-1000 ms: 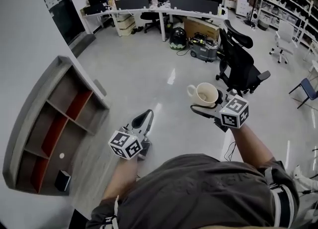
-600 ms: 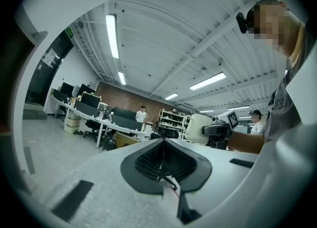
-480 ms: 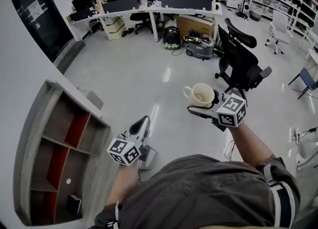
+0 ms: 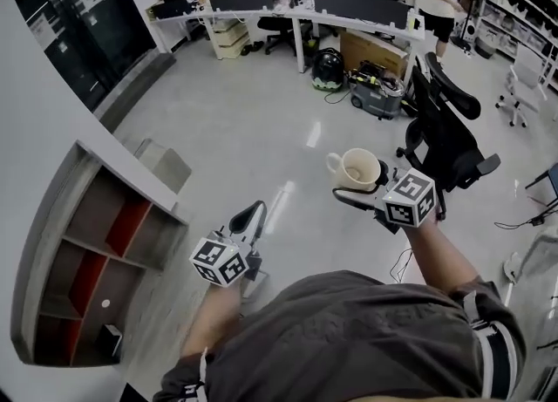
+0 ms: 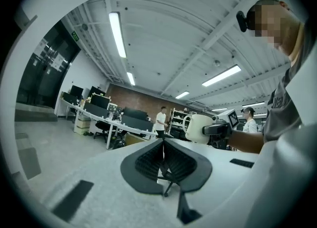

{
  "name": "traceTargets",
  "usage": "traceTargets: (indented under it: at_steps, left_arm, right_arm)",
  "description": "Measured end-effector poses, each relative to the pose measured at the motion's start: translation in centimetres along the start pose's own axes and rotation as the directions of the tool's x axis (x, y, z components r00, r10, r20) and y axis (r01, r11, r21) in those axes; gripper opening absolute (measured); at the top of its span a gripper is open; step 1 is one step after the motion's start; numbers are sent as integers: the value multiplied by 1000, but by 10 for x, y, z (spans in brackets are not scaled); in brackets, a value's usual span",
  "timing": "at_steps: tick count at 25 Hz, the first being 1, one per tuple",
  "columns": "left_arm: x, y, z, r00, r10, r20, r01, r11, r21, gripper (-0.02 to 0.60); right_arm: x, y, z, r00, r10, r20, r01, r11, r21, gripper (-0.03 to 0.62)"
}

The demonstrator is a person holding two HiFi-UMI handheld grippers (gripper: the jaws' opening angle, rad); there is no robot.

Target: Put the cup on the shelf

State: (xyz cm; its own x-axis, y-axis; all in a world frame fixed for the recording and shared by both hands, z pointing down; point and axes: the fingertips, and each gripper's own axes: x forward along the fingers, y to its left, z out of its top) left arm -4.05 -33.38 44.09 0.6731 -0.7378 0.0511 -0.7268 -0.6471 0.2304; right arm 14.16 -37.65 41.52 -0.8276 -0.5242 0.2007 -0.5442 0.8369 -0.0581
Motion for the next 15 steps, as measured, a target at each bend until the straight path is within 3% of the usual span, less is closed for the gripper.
traceTargets:
  at_steps: [7,15]
  left_arm:
    - [55,-10,-3,996,85,31,-84,996,-33,6]
    - [60,26,9,995,87,40,-86,996,-26,6]
  right_arm:
    - [0,-64,4,996,85,-29,-86,995,-45,429]
    - [28,-76,5,997,72,-33,-73,997,-30,428]
